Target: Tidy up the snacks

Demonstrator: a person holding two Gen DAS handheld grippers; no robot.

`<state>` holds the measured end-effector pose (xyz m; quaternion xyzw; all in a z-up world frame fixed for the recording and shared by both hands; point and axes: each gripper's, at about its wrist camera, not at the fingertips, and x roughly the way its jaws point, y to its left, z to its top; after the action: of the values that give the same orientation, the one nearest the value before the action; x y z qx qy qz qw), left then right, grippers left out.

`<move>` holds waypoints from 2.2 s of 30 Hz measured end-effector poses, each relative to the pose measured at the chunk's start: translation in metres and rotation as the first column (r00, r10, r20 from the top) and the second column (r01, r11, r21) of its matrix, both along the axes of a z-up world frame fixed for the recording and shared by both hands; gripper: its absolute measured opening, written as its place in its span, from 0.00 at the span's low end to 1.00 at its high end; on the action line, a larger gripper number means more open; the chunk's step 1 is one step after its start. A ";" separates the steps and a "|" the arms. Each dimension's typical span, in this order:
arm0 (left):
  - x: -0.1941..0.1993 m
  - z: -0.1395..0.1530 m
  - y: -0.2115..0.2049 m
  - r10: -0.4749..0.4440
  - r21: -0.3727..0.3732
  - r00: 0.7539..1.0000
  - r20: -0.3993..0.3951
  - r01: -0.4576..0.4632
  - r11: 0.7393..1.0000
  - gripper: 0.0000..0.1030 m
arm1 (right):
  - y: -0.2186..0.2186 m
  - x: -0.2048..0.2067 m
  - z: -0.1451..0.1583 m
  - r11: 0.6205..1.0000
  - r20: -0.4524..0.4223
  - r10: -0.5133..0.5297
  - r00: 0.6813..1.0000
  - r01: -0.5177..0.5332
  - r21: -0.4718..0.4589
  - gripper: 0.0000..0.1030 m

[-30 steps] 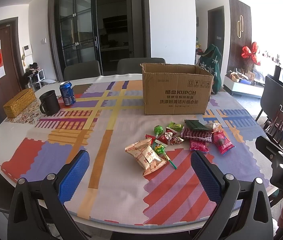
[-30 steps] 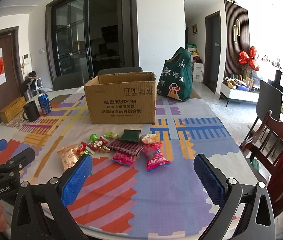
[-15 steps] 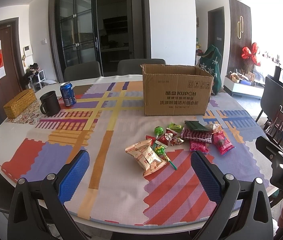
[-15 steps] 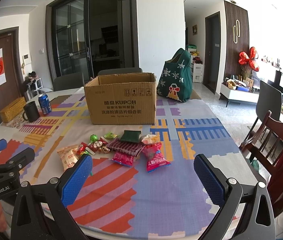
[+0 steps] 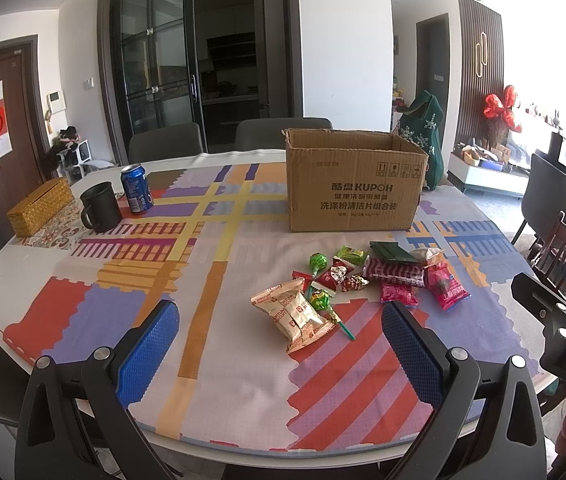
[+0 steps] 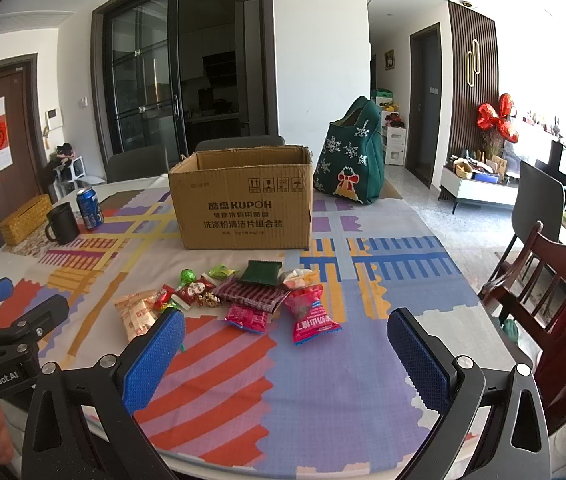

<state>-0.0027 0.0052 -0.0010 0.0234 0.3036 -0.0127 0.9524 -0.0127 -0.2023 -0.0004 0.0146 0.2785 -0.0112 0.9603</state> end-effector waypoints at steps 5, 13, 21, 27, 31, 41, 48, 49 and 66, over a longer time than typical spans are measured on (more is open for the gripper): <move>0.000 0.000 0.000 0.000 0.000 1.000 0.000 0.000 1.000 1.00 | 0.000 0.000 0.000 1.000 0.000 0.000 1.000 0.000 0.000 0.99; -0.001 0.001 0.002 0.003 -0.001 1.000 -0.002 -0.003 1.000 1.00 | 0.000 0.001 0.000 1.000 0.000 0.000 1.000 0.000 -0.001 0.99; 0.005 -0.002 0.006 0.016 -0.006 1.000 -0.016 -0.016 1.000 1.00 | 0.001 -0.002 0.004 1.000 -0.013 0.014 1.000 -0.014 -0.002 0.99; 0.015 -0.007 0.012 0.035 -0.015 0.999 -0.037 -0.035 0.999 1.00 | 0.013 0.016 -0.004 0.997 -0.031 0.074 0.997 -0.075 -0.015 0.99; 0.024 -0.011 0.016 0.046 -0.021 0.997 -0.054 -0.047 0.999 1.00 | 0.021 0.028 -0.005 0.992 -0.050 0.127 0.991 -0.128 -0.022 0.99; 0.059 -0.028 0.024 0.013 -0.075 0.990 -0.139 -0.023 0.997 0.84 | 0.045 0.073 -0.021 0.958 -0.104 0.282 0.954 -0.286 -0.024 0.87; 0.091 -0.053 0.032 -0.036 -0.141 0.972 -0.234 0.003 0.990 0.75 | 0.061 0.112 -0.051 0.926 -0.196 0.378 0.905 -0.373 0.067 0.71; 0.093 -0.056 0.032 -0.047 -0.154 0.969 -0.244 0.009 0.988 0.74 | 0.063 0.116 -0.054 0.921 -0.207 0.390 0.897 -0.383 0.075 0.69; 0.136 -0.106 0.047 -0.229 -0.321 0.913 -0.337 0.117 0.940 0.61 | 0.096 0.159 -0.100 0.873 -0.323 0.488 0.811 -0.458 0.167 0.45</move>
<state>0.1329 0.0525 -0.1075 -0.0942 0.4687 -0.1471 0.8659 0.1466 -0.1066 -0.1005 -0.0184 0.4423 0.2370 0.8648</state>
